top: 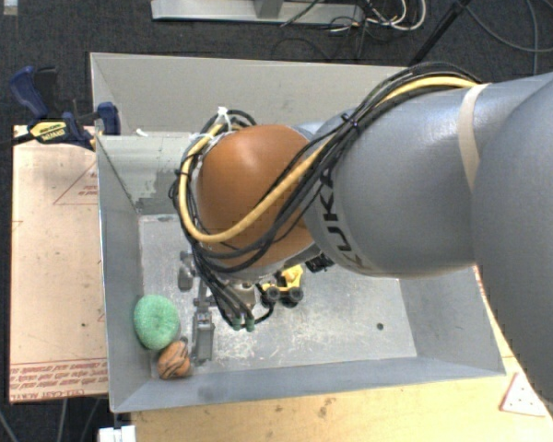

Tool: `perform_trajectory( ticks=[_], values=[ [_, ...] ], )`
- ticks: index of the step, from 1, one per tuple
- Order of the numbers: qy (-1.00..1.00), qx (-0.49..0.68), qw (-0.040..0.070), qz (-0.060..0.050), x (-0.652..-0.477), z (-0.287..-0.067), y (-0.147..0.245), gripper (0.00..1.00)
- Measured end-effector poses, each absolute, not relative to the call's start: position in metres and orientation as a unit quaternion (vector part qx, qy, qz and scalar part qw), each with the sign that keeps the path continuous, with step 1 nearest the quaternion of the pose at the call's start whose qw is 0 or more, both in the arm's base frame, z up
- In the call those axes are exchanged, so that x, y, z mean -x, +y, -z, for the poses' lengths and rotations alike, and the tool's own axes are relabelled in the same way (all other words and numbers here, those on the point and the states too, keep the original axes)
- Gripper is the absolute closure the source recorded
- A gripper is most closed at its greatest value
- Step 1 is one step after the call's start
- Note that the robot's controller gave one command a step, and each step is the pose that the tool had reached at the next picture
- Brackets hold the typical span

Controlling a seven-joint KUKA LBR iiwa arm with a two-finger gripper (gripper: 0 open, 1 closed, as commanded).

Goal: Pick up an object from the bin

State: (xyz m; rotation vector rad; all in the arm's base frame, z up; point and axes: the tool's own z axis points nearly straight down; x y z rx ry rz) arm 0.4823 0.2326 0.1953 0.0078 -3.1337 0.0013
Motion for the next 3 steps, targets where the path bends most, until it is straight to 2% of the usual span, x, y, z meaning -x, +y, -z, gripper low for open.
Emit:
perform_trajectory(
  ticks=[1, 2, 3],
  values=[
    [-1.000, 0.000, 0.000, 0.001, -0.484, -0.200, 0.231, 0.00],
    [-0.999, 0.039, -0.002, 0.002, -0.496, -0.168, 0.229, 0.00],
    [-0.998, 0.067, -0.002, 0.002, -0.518, -0.101, 0.243, 0.00]
  ],
)
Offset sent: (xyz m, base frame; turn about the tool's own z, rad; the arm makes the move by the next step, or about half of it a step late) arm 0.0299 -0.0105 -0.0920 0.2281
